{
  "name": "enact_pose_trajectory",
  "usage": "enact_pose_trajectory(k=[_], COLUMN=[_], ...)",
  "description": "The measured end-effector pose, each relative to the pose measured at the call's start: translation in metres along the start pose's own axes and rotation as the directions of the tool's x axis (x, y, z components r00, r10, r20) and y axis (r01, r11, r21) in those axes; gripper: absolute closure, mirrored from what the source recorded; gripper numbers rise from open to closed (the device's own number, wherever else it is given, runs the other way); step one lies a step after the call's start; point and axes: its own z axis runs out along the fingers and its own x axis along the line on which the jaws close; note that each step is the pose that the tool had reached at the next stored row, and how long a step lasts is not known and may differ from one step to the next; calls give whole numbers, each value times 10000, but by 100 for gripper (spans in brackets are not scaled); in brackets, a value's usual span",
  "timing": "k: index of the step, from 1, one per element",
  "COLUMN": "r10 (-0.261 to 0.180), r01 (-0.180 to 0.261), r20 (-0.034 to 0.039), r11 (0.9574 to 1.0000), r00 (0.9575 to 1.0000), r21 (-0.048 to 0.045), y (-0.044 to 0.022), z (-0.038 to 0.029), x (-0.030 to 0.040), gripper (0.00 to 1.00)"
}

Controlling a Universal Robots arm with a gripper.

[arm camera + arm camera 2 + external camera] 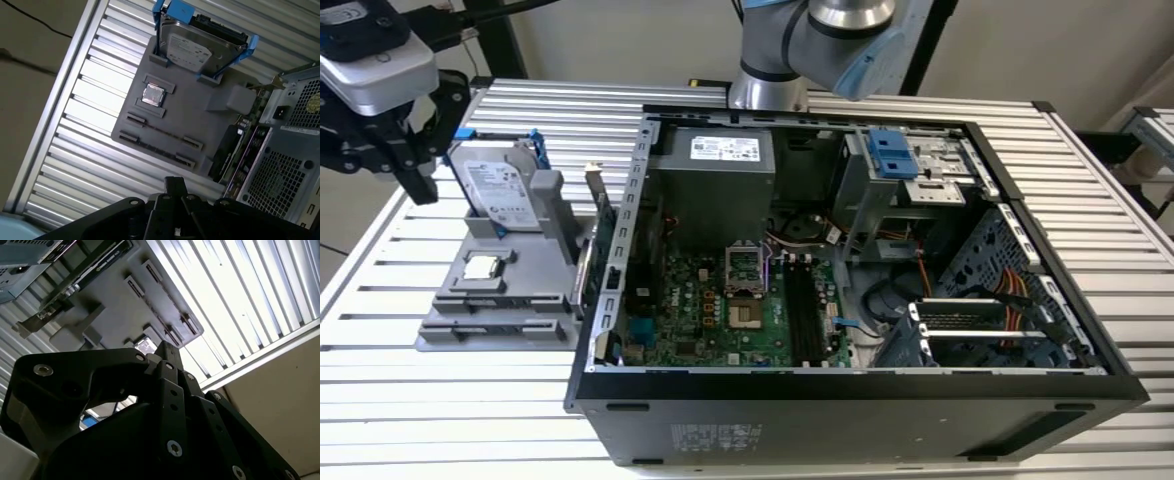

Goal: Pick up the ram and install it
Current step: 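Pick up the ram and move it above insertion slot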

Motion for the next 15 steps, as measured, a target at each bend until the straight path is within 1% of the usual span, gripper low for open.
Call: enact_pose_trajectory(k=[8,15], r10=[-252,-461], r01=[252,462], r20=[25,83], r11=[9997,9987], r00=[9997,9989], r21=[-74,-206], y=[0,0], z=[-1,-1], x=[0,0], gripper=[100,100])
